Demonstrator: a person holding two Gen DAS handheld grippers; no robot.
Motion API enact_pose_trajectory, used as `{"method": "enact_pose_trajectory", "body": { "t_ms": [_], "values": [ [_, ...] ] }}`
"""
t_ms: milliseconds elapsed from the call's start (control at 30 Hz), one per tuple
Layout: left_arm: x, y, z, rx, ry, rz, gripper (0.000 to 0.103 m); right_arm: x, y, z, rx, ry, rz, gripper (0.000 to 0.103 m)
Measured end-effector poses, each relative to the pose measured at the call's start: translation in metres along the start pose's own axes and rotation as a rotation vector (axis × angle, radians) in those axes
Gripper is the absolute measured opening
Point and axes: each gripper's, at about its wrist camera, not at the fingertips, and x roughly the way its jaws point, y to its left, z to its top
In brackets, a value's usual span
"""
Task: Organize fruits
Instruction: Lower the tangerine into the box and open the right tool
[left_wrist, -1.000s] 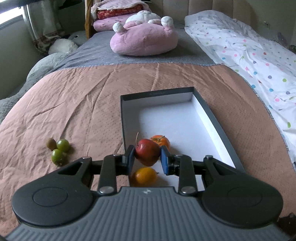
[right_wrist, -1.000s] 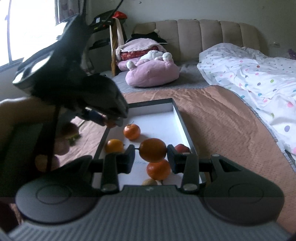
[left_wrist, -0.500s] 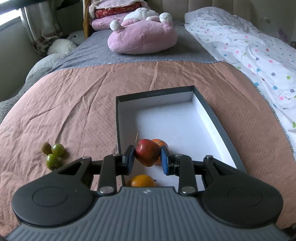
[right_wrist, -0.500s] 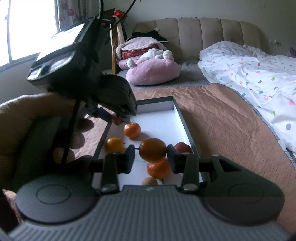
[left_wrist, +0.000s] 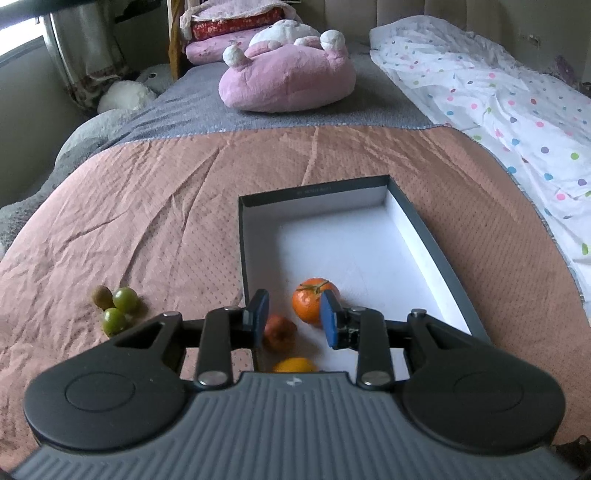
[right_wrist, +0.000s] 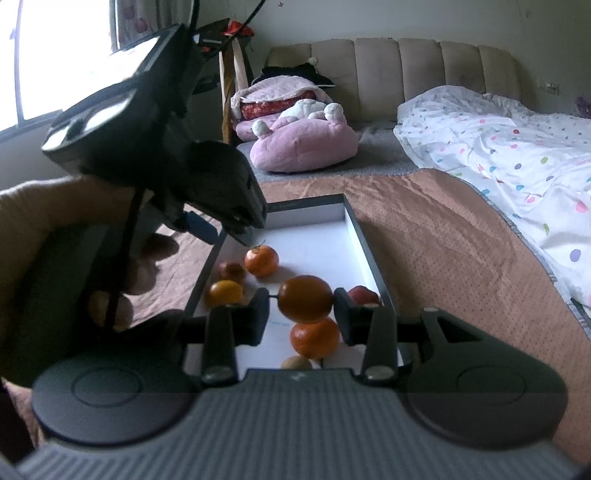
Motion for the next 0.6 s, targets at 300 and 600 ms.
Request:
{"method": "enact_pose_trajectory", "body": {
  "t_ms": [300,600],
  "values": [
    [-0.022,0.011,-0.002,-0.029,-0.018,0.004,0.051,0.001,0.001,-0.001,-0.009,-0.004,0.002,0.04],
    [-0.043,0.03,-0.009,-0.036,-0.03,0.039,0.056,0.005,0.0,0.0,-0.009,-0.007,0.006,0.041]
  ]
}}
